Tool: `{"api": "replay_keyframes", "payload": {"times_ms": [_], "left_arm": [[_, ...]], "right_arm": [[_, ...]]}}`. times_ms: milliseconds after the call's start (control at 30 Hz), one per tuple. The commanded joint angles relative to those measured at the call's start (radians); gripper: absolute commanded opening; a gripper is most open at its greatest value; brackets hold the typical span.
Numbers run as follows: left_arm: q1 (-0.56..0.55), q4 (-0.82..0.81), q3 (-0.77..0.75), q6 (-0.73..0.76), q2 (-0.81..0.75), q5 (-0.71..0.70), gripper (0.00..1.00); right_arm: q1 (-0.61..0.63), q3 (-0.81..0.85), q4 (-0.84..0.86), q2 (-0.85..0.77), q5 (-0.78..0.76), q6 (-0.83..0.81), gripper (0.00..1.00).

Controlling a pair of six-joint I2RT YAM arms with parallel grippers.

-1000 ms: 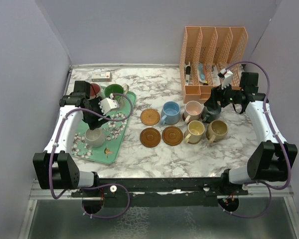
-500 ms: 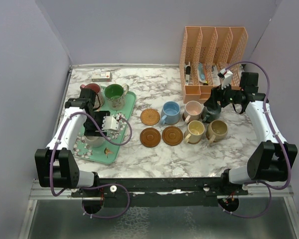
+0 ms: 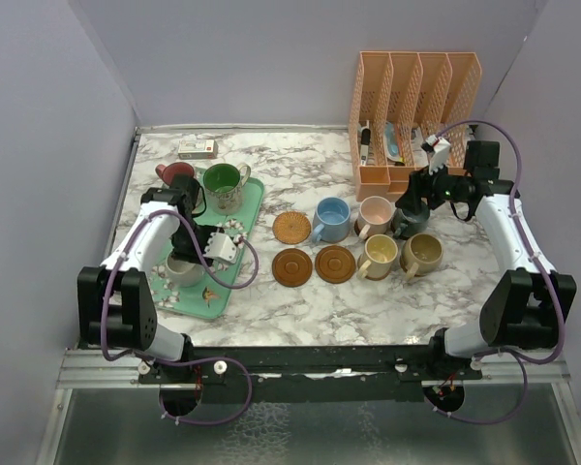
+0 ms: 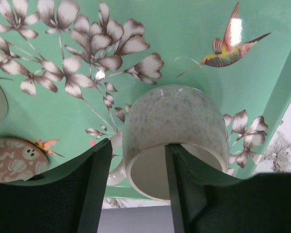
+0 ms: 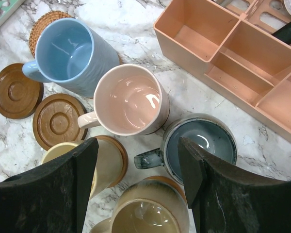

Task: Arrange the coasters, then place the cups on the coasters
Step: Pick up the cup from the tray.

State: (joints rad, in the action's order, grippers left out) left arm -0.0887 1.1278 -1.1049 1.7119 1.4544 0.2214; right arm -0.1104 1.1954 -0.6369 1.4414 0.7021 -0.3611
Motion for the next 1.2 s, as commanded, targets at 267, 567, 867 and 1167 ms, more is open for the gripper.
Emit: {"api": "replay_keyframes", "payload": {"times_ms": [267,567,867,1167], "left_arm": [[-0.059,0.018,-0.012,-0.242,0.04,0.112,0.34],[-0.06,-0.055,-0.024,-0.591,0.039,0.079,0.27],[-0.06,-0.068,-0.019,-0.864,0.019,-0.018,0.34],[-0.066,-0.074,-0.057,-0.828,-0.006,0.047,0.6]], "right_arm": [[0.003,-0.005,-0.013,0.02,-0.002,-0.01,0.67],[0.003,-0.008,-0.012,0.023,0.001,-0.01,0.67],[0.003,-0.008,-0.014,0.027,0.006,-0.01,0.67],[0.003,-0.007,-0.017,0.031,0.01,-0.009,0.67]]}}
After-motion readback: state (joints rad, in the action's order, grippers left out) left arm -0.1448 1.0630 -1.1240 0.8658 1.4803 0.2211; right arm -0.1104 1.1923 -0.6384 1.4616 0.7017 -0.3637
